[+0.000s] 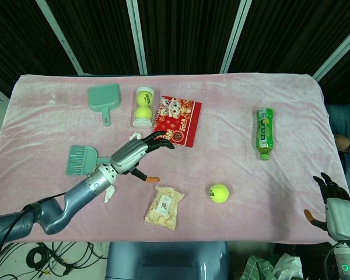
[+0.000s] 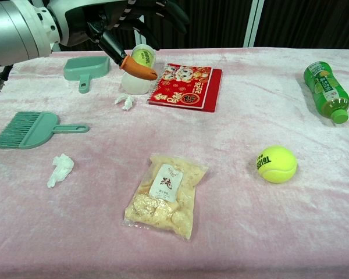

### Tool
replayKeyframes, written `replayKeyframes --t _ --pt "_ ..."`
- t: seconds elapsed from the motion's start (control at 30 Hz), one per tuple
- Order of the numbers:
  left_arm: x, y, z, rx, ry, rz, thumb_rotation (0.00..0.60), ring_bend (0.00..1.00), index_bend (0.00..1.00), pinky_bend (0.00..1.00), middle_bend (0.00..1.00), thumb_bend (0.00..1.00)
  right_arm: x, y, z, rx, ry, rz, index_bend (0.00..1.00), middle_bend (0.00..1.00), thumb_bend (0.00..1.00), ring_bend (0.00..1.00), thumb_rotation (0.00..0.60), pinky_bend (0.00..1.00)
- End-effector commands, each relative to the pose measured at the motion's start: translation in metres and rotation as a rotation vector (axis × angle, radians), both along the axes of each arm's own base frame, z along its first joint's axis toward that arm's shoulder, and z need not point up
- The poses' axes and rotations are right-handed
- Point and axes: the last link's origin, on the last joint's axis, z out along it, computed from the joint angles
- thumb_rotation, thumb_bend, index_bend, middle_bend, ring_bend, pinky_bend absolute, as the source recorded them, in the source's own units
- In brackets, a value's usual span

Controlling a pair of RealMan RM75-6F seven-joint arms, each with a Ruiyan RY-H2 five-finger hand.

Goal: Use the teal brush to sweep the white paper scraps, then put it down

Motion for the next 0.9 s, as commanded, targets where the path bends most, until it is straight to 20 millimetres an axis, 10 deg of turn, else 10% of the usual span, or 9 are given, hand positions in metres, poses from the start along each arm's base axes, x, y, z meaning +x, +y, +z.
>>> replayKeyframes --t 0.03,0.37,0.9 --pt "-0.005 0.003 0.001 0.034 0.042 -0.005 0.600 0.07 0.23 0.29 0.20 0.12 0.000 0.000 0.000 0.002 -0.002 0.000 0.16 0.06 0.16 0.14 0.600 0.18" --pt "-0.060 0.030 0.014 0.404 0.485 0.073 0.600 0.10 0.22 0.30 0.21 0.12 0.000 0.000 0.000 0.007 -0.009 0.003 0.16 0.06 0.16 0.14 0.600 0.18" --pt "-0.112 0.036 0.017 0.362 0.781 0.226 0.600 0.18 0.28 0.33 0.36 0.12 -0.001 0.000 -0.001 0.005 -0.017 -0.011 0.15 0.06 0.16 0.14 0.600 0.18"
